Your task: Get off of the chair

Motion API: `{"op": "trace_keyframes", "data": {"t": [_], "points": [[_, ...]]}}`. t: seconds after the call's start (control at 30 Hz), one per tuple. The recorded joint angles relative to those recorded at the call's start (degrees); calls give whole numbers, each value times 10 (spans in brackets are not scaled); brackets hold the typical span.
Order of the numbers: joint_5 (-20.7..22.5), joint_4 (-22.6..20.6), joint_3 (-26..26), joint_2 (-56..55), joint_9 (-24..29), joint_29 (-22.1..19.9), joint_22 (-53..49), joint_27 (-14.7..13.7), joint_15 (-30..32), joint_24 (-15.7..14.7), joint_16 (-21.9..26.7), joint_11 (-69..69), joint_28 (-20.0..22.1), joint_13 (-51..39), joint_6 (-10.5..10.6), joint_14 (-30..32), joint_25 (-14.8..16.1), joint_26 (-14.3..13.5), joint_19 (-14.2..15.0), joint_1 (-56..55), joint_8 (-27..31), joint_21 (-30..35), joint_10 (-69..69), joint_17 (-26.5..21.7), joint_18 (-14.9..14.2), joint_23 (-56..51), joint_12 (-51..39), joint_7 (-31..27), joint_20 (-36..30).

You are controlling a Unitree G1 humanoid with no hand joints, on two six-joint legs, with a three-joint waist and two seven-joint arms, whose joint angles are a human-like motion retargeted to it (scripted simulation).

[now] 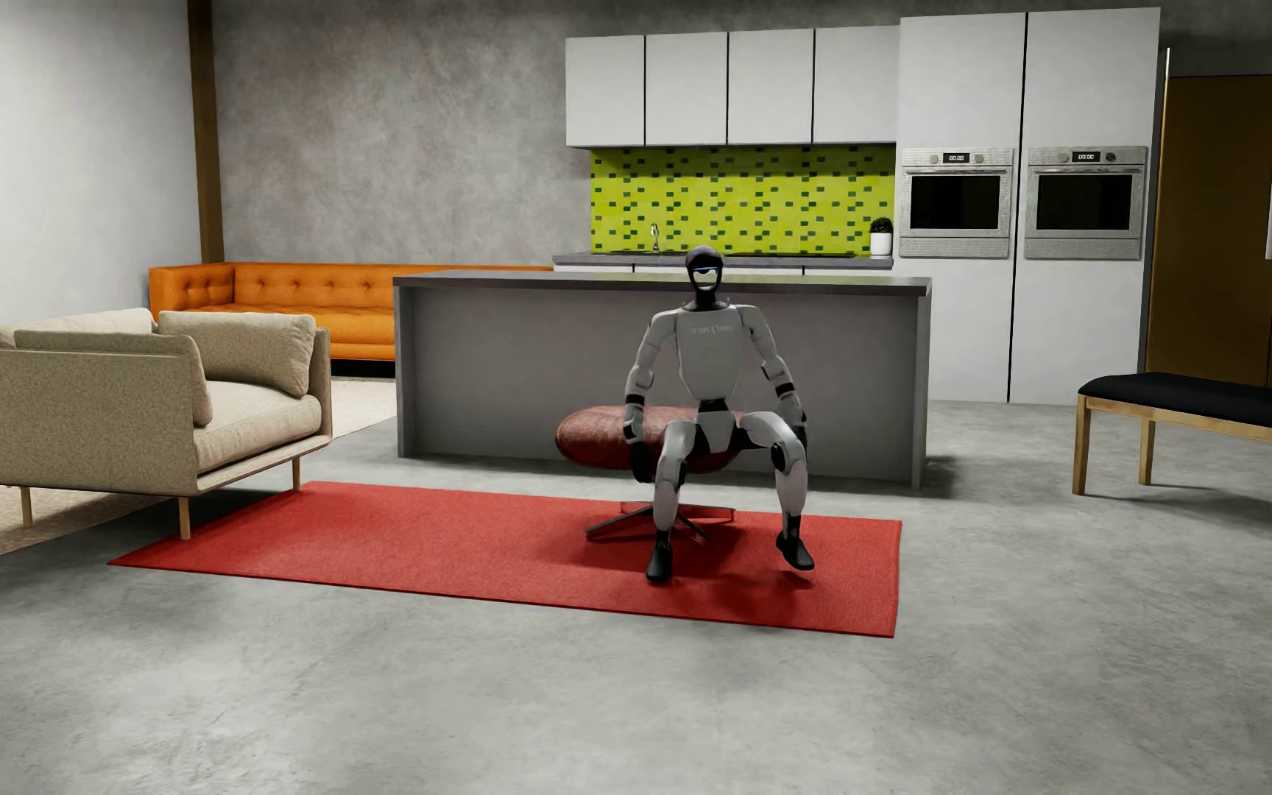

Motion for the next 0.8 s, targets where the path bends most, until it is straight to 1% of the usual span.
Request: {"op": "trace_keyframes", "data": {"t": [0.03,0.07,0.1,0.13,0.17,0.2,0.23,0.27,0.33,0.37,0.4,0.43,0.47,0.5,0.57,0.63,0.67,0.73,0.8], "points": [[0,-1,-1,-4,-2,12,-47,9,3,-25,10,-1,16,-1,2,3,1,5,-1,-5,1,0,0,-26,0,-34,-10,0,0],[5,4,-1,-7,-5,-32,-100,22,7,-45,26,-3,43,-2,1,5,27,4,2,-8,3,4,-2,-51,-5,-76,-17,-2,6],[8,4,-2,-11,-2,-85,-153,33,9,-63,41,-3,86,-15,2,7,47,-5,-3,-10,4,5,-2,-76,-7,-119,-35,-1,0],[10,5,-5,-15,3,-156,-207,41,11,-75,60,-2,138,-39,3,10,61,-19,-3,-13,5,15,-1,-99,-8,-164,-57,-1,-10],[12,7,-7,-19,7,-224,-259,34,12,-78,84,-1,180,-71,3,10,68,-36,-5,-15,6,37,0,-120,-10,-213,-80,-1,-26],[14,10,-7,-25,11,-282,-307,27,14,-73,113,-1,203,-106,3,10,76,-50,-2,-20,9,67,1,-139,-13,-264,-110,-2,-51],[18,16,-7,-31,15,-326,-346,20,18,-61,144,-1,202,-148,4,9,76,-60,4,-26,13,107,3,-156,-14,-315,-144,-4,-83],[19,15,-7,-38,22,-346,-383,10,21,-45,174,0,175,-200,2,8,68,-67,3,-29,16,155,4,-172,-14,-357,-186,-2,-123],[21,18,-8,-52,36,-294,-438,-21,20,-10,219,-1,90,-319,0,7,37,-83,10,-42,20,266,7,-188,-16,-413,-275,-4,-219],[23,19,-8,-60,45,-255,-452,-32,16,-4,232,-1,36,-380,0,5,27,-79,10,-50,21,327,8,-189,-17,-428,-319,-4,-266],[24,21,-8,-70,56,-215,-465,-43,14,7,240,0,-13,-434,-2,0,18,-83,11,-58,21,382,9,-182,-19,-431,-357,-5,-306],[21,20,-9,-83,65,-196,-463,-60,11,3,244,2,21,-479,-1,-3,4,-95,15,-70,21,430,11,-174,-21,-429,-383,-6,-341],[22,22,-8,-94,81,-268,-459,-65,7,-6,250,3,81,-514,-1,-7,-1,-108,22,-82,23,468,14,-165,-22,-419,-404,-8,-352],[23,24,-6,-107,97,-316,-469,-62,3,-15,260,6,106,-527,-2,-12,5,-112,24,-95,26,481,17,-171,-23,-423,-417,-10,-350],[27,22,-6,-146,121,-359,-516,-64,-2,-36,287,13,157,-562,-4,-20,24,-125,23,-132,30,506,23,-210,-28,-476,-444,-13,-365],[32,24,-7,-191,143,-427,-565,-68,-10,-56,319,19,210,-596,-8,-31,34,-138,25,-175,36,541,30,-237,-35,-511,-470,-17,-376],[34,27,-7,-210,155,-458,-584,-76,-16,-61,334,20,233,-607,-9,-39,36,-147,28,-195,38,547,33,-249,-39,-524,-483,-21,-382],[36,31,-7,-244,173,-495,-611,-89,-27,-64,361,16,261,-631,-14,-56,36,-155,32,-231,36,560,34,-274,-42,-549,-511,-26,-395],[36,31,-5,-257,183,-511,-621,-100,-41,-67,372,1,270,-641,-17,-71,40,-166,35,-247,32,563,22,-287,-39,-560,-546,-26,-418]]}}
